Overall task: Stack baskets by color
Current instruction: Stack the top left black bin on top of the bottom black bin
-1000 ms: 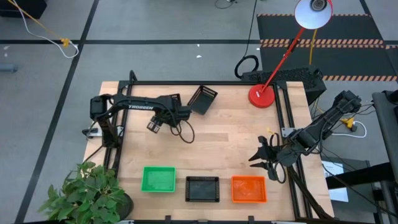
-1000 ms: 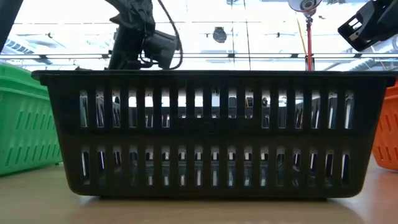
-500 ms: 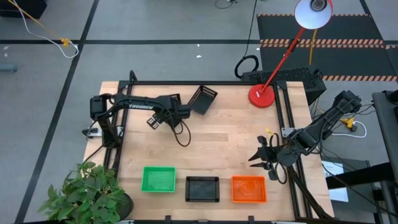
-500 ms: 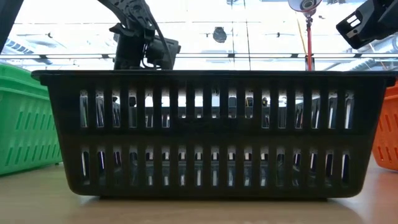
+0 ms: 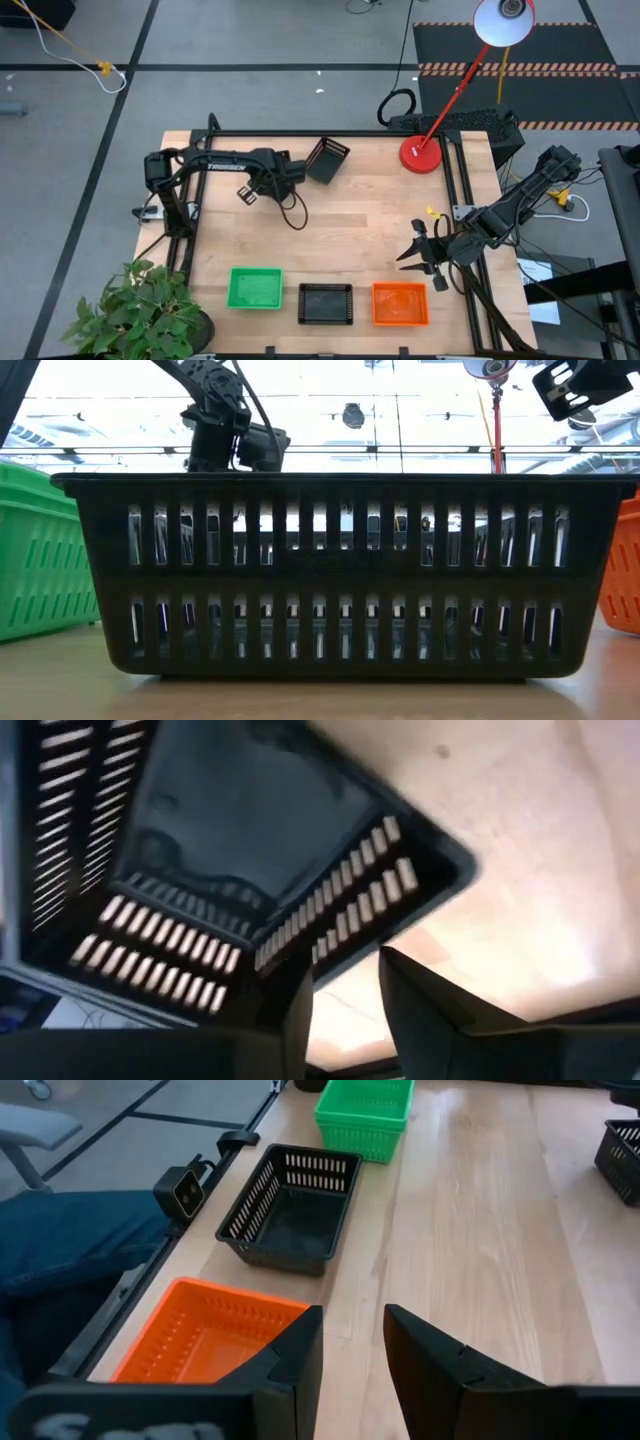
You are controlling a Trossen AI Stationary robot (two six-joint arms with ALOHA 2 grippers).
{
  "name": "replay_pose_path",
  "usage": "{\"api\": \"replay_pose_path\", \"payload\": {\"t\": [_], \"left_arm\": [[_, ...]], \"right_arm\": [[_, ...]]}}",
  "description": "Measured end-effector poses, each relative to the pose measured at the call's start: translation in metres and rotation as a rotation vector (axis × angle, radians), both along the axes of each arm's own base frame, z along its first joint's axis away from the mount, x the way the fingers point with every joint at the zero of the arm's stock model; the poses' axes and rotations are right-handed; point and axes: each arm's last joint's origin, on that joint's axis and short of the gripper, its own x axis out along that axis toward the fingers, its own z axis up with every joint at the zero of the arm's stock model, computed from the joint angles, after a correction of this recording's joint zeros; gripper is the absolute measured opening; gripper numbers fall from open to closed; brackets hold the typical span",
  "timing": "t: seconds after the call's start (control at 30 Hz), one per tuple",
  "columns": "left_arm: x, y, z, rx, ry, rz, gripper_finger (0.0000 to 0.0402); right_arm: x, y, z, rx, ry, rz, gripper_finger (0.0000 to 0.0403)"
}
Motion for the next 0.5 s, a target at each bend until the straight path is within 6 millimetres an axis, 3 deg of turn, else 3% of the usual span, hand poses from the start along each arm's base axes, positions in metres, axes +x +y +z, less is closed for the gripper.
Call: {"api": "replay_pose_path", "payload": {"t": [0.17, 0.5], "left_arm": [[-0.005, 0.000, -0.003, -0.020, 0.042, -0.025, 0.0099], [-0.005, 0.003, -0.023, 0.019, -0.003, -0.087, 0.0114]], "right_arm": [[0.000, 0.000, 0.000, 0.002, 0.006, -0.003, 0.0105], [0.000, 0.000, 0.000, 0.020, 0.012, -0.014, 0.0105]]}}
